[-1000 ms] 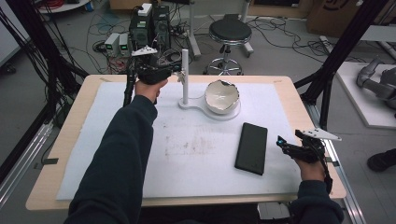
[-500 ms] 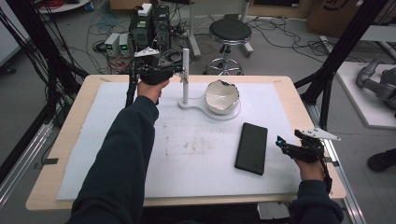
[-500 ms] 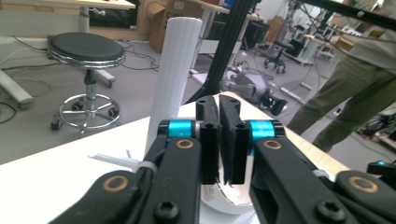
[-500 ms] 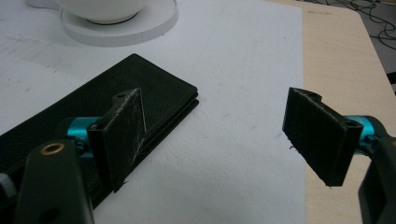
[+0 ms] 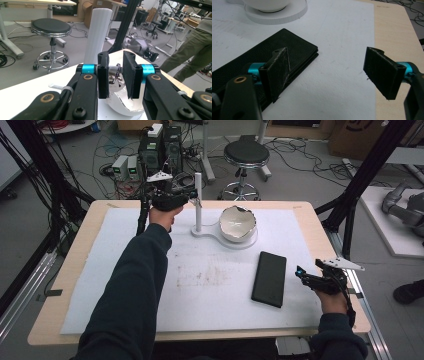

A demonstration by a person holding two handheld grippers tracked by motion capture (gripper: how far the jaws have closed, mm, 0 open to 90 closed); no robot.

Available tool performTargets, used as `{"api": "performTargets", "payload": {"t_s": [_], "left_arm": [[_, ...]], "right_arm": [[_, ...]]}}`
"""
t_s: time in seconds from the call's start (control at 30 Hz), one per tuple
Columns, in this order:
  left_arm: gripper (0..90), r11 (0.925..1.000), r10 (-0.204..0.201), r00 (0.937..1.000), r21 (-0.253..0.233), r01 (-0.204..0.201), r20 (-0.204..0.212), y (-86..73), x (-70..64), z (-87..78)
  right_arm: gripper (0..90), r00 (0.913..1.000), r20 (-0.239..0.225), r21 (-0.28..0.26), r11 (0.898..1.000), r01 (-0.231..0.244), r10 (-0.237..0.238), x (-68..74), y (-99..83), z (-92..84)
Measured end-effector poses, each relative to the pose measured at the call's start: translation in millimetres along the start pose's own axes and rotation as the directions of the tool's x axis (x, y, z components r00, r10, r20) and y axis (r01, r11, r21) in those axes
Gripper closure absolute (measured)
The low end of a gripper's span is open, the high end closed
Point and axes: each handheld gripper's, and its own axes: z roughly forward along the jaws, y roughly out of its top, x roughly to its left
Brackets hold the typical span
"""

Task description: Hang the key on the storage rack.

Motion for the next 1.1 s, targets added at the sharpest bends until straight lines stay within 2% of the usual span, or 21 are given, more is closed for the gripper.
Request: {"api": "performTargets", "payload": {"t_s": [0.67,0.8,0.9,1.1], "left_arm": [[75.8,0.9999,-0.003,1.0,-0.014,0.003,-0.005,0.5,1.9,0.6],[78.9,0.9999,0.002,1.0,-0.014,-0.002,0.002,0.7,1.5,0.2],[79.4,0.9999,-0.005,0.9998,-0.013,0.005,0.02,0.7,4.1,-1.0],[79.2,0.9995,-0.022,0.9995,-0.02,0.023,0.024,0.1,4.9,-0.2]], "right_arm": [[21.3,1.0,-0.006,0.003,1.0,0.001,0.0,0.3,0.0,0.3],[21.4,1.0,-0.005,0.004,1.0,0.002,-0.002,0.0,-0.2,0.2],[21.4,1.0,-0.005,0.004,1.0,0.003,-0.003,-0.2,-0.3,0.2],[21.4,1.0,-0.007,0.005,1.0,0.002,-0.002,0.2,-0.2,0.3]]}}
